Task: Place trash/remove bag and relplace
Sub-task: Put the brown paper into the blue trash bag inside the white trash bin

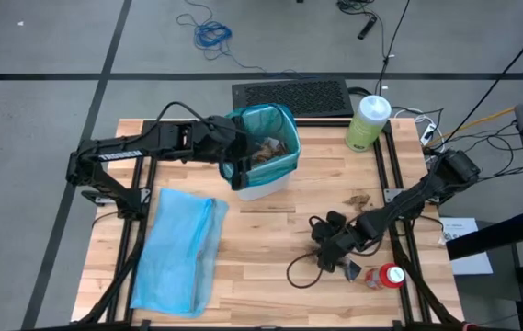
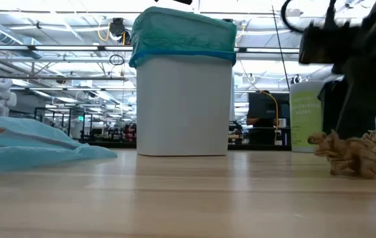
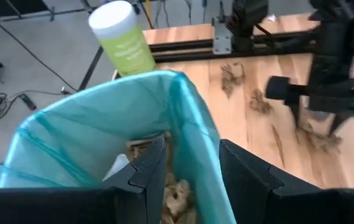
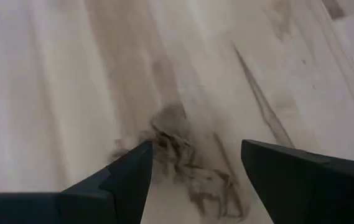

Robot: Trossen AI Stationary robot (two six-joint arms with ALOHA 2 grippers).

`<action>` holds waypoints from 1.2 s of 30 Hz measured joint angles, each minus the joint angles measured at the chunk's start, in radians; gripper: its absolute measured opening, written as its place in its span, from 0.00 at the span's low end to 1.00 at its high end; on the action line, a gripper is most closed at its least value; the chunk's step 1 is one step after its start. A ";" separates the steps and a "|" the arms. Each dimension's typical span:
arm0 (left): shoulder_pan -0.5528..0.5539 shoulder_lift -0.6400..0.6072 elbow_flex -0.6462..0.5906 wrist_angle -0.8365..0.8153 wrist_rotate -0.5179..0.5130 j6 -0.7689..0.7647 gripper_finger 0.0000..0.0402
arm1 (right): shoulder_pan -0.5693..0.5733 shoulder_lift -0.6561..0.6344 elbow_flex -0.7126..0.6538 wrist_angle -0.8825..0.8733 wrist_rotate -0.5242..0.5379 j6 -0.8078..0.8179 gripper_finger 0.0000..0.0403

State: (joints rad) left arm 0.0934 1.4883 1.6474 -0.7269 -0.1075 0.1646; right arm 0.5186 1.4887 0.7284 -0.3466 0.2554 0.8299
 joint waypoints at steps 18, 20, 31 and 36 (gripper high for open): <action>-0.074 0.000 0.000 0.065 0.314 0.051 0.36 | -0.027 0.112 -0.001 0.027 0.024 0.068 0.03; -0.076 0.000 0.000 0.071 0.317 0.051 0.36 | -0.027 0.088 -0.003 0.027 0.007 0.068 0.03; -0.075 0.026 -0.002 0.075 0.286 0.032 0.36 | -0.027 -0.103 0.022 0.027 0.063 -0.003 0.00; -0.073 0.029 -0.002 0.077 0.246 0.031 0.36 | -0.028 -0.205 0.089 -0.022 0.111 -0.087 0.00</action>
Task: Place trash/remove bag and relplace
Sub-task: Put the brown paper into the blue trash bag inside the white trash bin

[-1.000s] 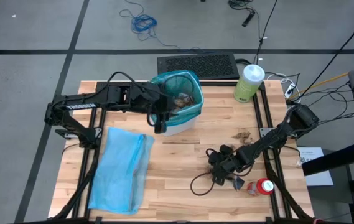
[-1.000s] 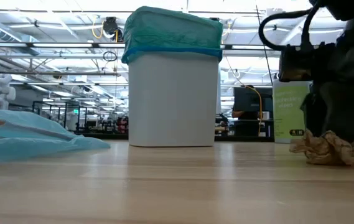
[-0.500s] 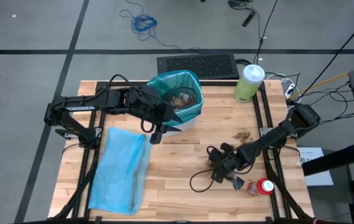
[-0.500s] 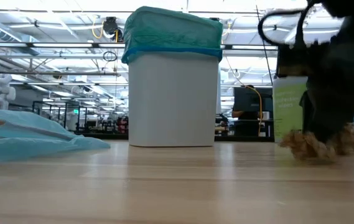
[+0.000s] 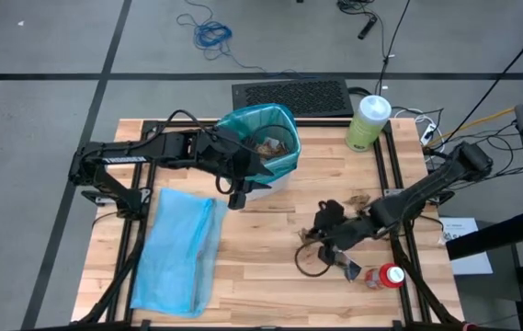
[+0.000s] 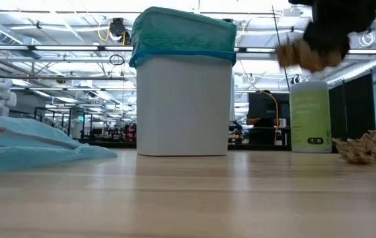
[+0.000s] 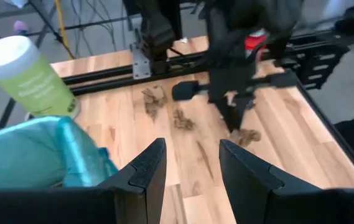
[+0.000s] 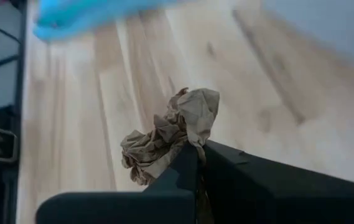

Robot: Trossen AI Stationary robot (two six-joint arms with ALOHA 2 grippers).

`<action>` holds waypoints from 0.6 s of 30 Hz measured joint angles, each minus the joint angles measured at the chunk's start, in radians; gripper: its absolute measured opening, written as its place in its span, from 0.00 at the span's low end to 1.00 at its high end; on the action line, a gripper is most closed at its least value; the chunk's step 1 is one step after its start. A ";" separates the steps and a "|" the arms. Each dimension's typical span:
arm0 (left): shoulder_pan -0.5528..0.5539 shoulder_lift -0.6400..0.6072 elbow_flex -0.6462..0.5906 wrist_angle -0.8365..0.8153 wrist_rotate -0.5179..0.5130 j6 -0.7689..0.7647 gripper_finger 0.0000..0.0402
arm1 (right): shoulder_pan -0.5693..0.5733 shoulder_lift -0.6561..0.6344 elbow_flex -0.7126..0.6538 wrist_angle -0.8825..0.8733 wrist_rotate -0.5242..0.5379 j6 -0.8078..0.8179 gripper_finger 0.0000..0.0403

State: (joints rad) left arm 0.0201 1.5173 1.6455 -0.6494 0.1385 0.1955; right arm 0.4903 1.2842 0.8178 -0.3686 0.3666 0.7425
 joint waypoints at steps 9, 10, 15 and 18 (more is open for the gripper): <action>0.000 0.000 0.000 0.007 -0.022 0.000 0.36 | -0.079 -0.077 0.214 -0.055 0.034 -0.278 0.00; 0.000 0.000 0.000 0.007 -0.027 0.000 0.36 | -0.092 -0.077 0.240 -0.067 0.034 -0.311 0.00; 0.007 -0.009 0.000 0.003 -0.063 0.001 0.36 | -0.175 -0.075 0.360 -0.128 0.035 -0.441 0.00; 0.020 -0.026 0.000 0.001 -0.064 -0.004 0.36 | -0.228 -0.075 0.419 -0.129 0.034 -0.529 0.00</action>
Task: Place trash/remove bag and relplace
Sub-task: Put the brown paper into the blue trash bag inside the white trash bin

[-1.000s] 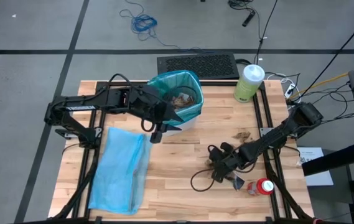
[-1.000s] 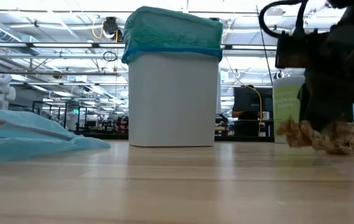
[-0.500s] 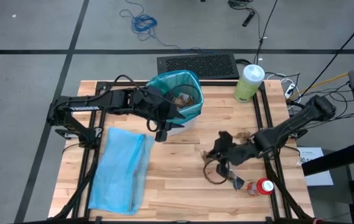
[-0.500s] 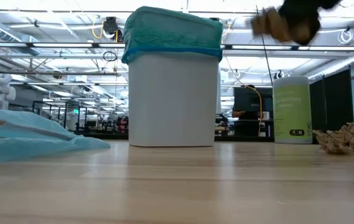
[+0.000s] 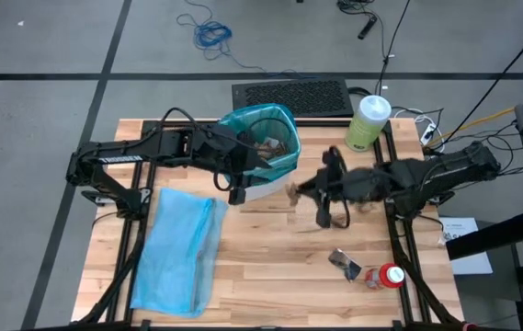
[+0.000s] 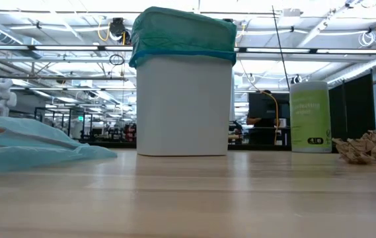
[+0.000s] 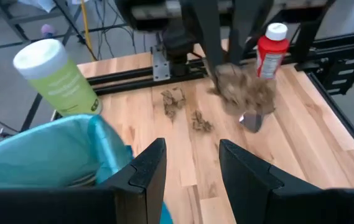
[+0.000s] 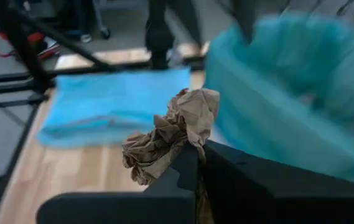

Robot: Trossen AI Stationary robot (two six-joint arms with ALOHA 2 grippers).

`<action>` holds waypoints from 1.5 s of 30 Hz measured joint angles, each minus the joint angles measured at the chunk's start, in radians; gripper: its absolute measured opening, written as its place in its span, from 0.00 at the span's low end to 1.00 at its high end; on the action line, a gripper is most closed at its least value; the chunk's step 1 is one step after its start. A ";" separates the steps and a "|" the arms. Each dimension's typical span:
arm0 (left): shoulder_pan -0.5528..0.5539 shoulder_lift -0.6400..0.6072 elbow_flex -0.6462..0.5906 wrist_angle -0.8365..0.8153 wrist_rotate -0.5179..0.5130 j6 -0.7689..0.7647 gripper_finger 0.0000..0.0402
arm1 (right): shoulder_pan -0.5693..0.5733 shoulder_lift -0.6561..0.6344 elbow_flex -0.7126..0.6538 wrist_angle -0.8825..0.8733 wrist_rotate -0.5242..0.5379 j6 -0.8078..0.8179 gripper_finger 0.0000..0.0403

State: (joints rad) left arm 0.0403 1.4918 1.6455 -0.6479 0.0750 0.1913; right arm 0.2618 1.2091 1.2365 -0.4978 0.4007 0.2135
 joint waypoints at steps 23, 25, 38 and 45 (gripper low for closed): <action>0.139 -0.042 0.000 -0.053 -0.023 0.036 0.36 | -0.456 0.123 0.081 0.124 -0.275 -0.179 0.16; 0.146 -0.042 0.000 -0.052 -0.023 0.052 0.36 | -0.465 0.132 0.081 0.132 -0.273 -0.193 0.24; 0.174 -0.042 0.000 -0.118 -0.061 0.079 0.33 | -0.464 0.089 0.163 -0.116 -0.272 -0.180 0.61; 0.150 -0.046 -0.052 -0.149 -0.067 0.010 0.06 | -0.405 0.023 0.161 -0.493 -0.271 -0.085 0.29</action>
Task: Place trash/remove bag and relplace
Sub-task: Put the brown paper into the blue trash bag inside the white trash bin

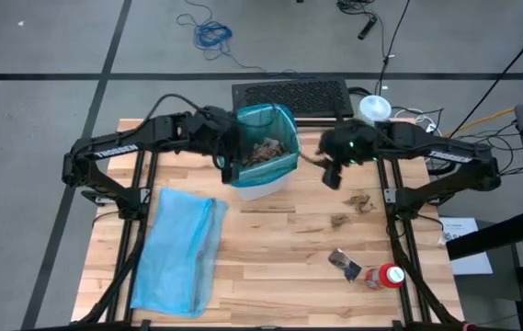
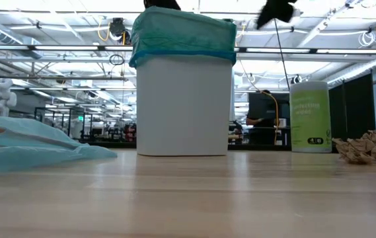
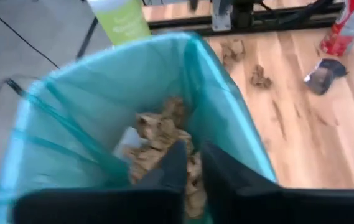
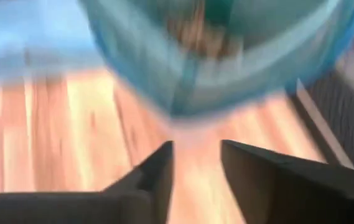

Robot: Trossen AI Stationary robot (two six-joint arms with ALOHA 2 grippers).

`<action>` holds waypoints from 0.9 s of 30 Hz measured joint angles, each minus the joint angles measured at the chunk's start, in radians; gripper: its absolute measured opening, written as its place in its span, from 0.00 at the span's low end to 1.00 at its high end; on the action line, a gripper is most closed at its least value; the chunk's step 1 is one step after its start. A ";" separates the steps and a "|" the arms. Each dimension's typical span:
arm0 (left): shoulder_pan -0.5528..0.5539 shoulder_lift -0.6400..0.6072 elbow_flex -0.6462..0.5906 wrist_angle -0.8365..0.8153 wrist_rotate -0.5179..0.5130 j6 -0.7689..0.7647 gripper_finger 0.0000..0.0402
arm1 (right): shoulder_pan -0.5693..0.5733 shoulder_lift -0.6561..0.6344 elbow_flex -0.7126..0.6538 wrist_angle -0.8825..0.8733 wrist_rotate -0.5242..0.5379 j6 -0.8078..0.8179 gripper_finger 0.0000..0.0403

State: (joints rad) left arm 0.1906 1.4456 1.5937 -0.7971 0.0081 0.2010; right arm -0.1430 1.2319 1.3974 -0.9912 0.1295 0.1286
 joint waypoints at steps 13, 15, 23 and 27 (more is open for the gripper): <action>-0.138 -0.055 -0.352 0.438 0.006 -0.077 0.00 | 0.220 -0.161 -0.389 -0.221 0.053 0.359 0.01; -0.148 -0.068 -0.352 0.462 -0.011 -0.042 0.00 | 0.240 -0.191 -0.453 -0.188 0.052 0.384 0.00; -0.145 -0.130 -0.329 0.500 -0.051 -0.011 0.00 | 0.246 -0.224 -0.491 -0.112 0.053 0.386 0.05; -0.153 -0.179 -0.316 0.496 -0.051 -0.012 0.00 | 0.246 -0.226 -0.479 -0.171 0.053 0.384 0.14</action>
State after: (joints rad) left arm 0.0377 1.2666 1.2776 -0.3016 -0.0430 0.1894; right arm 0.1032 1.0058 0.9188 -1.1618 0.1829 0.5128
